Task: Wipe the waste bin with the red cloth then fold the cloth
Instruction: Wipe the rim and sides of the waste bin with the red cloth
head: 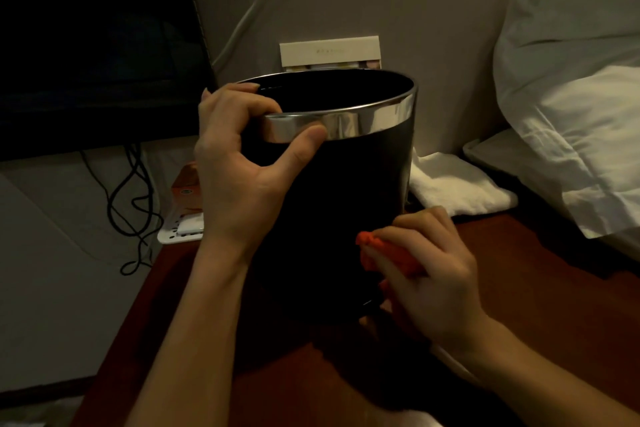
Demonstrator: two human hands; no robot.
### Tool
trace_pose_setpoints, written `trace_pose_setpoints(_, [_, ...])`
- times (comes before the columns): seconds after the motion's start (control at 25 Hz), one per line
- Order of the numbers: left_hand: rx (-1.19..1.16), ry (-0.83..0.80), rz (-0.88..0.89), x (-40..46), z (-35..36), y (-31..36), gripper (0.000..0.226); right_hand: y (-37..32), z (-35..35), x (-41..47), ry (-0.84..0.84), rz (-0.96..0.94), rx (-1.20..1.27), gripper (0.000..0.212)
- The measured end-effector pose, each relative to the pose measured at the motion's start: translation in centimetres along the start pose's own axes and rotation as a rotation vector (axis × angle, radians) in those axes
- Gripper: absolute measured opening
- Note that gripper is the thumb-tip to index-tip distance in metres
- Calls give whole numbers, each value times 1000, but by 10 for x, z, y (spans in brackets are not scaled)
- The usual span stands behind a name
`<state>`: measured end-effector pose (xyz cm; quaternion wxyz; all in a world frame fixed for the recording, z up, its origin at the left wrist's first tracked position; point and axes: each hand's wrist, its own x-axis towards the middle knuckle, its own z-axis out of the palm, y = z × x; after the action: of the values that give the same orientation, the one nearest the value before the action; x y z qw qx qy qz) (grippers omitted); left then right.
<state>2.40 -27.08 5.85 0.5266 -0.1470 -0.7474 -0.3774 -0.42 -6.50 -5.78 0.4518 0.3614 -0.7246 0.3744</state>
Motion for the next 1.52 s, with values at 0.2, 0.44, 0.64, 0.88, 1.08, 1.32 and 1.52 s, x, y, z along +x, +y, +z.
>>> trace_pose_setpoints(0.2, [98,-8,47,0,3,10,25,2,17,-37,-296,-149,-69,16])
trace_pose_setpoints(0.44, [325,-44,117,-13,35,37,48,-4,12,-35,-204,-120,-153,14])
trace_pose_setpoints(0.64, [50,-6,76,-2,0,2,43,-1,-13,-25,21,-2,-54,16])
trace_pose_setpoints(0.88, [32,-7,64,-1,-1,2,45,-3,-8,10,144,73,-40,20])
trace_pose_setpoints(1.08, [19,-11,58,0,-2,0,44,3,5,-29,-183,-100,-92,18])
trace_pose_setpoints(1.32, [23,-8,58,1,-2,-3,43,1,-2,3,43,30,-61,16])
trace_pose_setpoints(1.52, [26,-24,66,1,-1,-4,43,1,13,-40,-312,-191,-122,15])
